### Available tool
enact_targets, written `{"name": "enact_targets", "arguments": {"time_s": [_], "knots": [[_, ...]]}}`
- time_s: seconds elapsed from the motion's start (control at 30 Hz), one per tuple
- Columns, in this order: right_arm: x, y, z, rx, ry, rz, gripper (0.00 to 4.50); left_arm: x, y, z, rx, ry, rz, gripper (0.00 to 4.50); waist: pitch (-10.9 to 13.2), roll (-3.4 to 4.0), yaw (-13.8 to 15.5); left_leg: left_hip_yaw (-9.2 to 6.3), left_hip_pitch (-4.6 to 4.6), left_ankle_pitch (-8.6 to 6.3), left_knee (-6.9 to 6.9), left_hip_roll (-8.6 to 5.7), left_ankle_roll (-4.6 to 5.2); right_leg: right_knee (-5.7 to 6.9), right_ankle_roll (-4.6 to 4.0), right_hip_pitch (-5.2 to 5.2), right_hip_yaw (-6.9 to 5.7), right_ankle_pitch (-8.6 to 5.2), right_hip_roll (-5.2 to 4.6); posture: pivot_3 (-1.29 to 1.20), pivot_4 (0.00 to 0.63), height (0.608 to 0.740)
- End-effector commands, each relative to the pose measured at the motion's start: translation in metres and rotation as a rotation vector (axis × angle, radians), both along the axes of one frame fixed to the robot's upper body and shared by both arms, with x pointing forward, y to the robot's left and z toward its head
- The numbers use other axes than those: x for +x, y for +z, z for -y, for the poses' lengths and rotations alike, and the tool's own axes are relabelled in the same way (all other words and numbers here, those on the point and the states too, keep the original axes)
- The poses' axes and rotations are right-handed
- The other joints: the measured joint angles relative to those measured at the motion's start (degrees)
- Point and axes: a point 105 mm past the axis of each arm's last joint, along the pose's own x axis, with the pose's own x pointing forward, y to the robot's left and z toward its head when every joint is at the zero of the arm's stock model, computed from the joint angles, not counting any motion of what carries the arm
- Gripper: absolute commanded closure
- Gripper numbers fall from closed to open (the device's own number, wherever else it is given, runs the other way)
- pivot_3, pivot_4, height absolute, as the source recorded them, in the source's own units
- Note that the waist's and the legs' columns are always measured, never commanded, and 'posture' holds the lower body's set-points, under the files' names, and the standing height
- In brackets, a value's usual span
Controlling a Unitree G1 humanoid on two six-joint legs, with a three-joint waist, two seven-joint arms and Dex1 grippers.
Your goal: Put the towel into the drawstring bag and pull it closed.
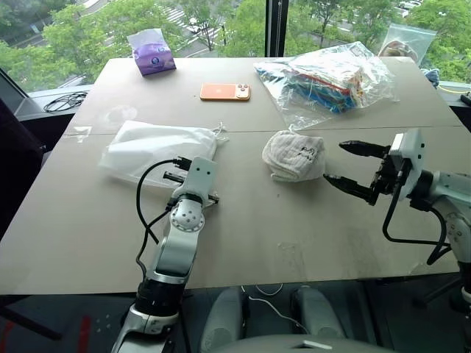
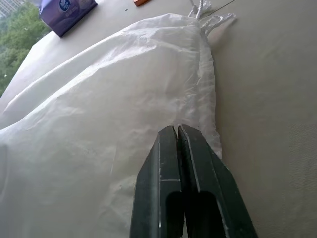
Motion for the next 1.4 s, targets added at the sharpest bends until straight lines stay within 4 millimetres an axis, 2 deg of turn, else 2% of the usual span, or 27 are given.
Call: {"name": "enact_targets", "arguments": {"time_s": [0.03, 0.17, 0.23, 0.33, 0.43, 0.77, 0.9, 1.1, 1.4], "knots": [[-0.003, 0.016, -0.004, 0.017, 0.014, 0.062, 0.00, -0.002, 0.023, 0.000, -0.009, -0.046, 0.104, 4.46, 0.0, 0.00, 0.1, 0.00, 0.00, 0.00, 0.00, 0.00, 0.00, 0.00, 0.00, 0.00, 0.00, 0.00, 0.00, 0.00, 0.150, 0.740], [-0.002, 0.014, -0.005, 0.017, 0.013, 0.065, 0.00, -0.008, 0.021, -0.002, 0.025, -0.113, 0.097, 4.46, 0.0, 0.00, -0.1, 0.01, 0.01, 0.00, -0.01, 0.01, 0.00, 0.00, 0.00, -0.01, 0.00, 0.00, -0.01, 0.00, 0.150, 0.740], [-0.002, 0.013, -0.005, 0.018, 0.012, 0.068, 0.00, -0.018, 0.019, 0.009, -0.099, -0.208, 0.066, 4.46, 0.0, 0.00, -0.1, 0.01, 0.00, 0.00, -0.02, 0.02, 0.00, 0.00, -0.01, -0.01, 0.00, 0.00, -0.03, 0.00, 0.150, 0.740], [-0.002, 0.013, -0.005, 0.020, 0.012, 0.069, 0.00, -0.022, 0.020, 0.008, -0.118, -0.201, 0.065, 3.76, 0.0, 0.00, 0.0, 0.03, -0.01, 0.00, -0.01, 0.03, 0.00, -0.01, -0.01, -0.01, -0.01, 0.00, -0.12, 0.00, 0.150, 0.740], [-0.001, 0.012, -0.007, 0.023, 0.014, 0.068, 0.00, -0.019, 0.019, 0.004, -0.072, -0.170, 0.069, 2.33, 0.0, 0.00, 0.2, 0.01, -0.01, 0.00, 0.00, 0.01, 0.01, -0.01, -0.01, -0.01, -0.04, 0.00, -0.11, 0.00, 0.150, 0.740], [-0.001, 0.014, -0.007, 0.023, 0.012, 0.072, 0.00, 0.000, 0.008, -0.009, 0.130, -0.040, 0.056, 2.33, 0.0, 0.00, 0.6, 0.02, -0.01, 0.00, 0.00, -0.02, 0.01, -0.01, 0.00, -0.01, -0.04, 0.00, -0.02, 0.00, 0.150, 0.740], [-0.002, 0.015, -0.007, 0.024, 0.008, 0.076, 0.00, 0.003, 0.005, -0.005, 0.135, -0.062, 0.053, 2.33, 0.0, 0.00, 0.6, 0.01, -0.02, 0.00, 0.00, -0.02, 0.01, -0.01, 0.00, -0.01, -0.04, 0.00, -0.03, 0.00, 0.150, 0.740], [-0.006, 0.018, -0.007, 0.039, 0.024, 0.070, 0.00, 0.000, 0.012, 0.015, 0.081, -0.182, 0.075, 2.33, 0.0, 0.00, 0.6, 0.01, -0.02, 0.00, 0.00, 0.00, 0.01, -0.01, 0.00, -0.01, -0.03, 0.00, -0.06, 0.00, 0.150, 0.740], [-0.022, 0.009, -0.011, 0.049, 0.113, -0.047, 0.00, 0.006, 0.010, 0.013, 0.148, -0.106, 0.066, 2.33, 0.0, 0.00, 0.8, 0.00, -0.03, 0.00, 0.00, 0.00, 0.01, -0.01, 0.00, -0.01, -0.05, 0.00, -0.06, 0.00, 0.150, 0.740]]}}
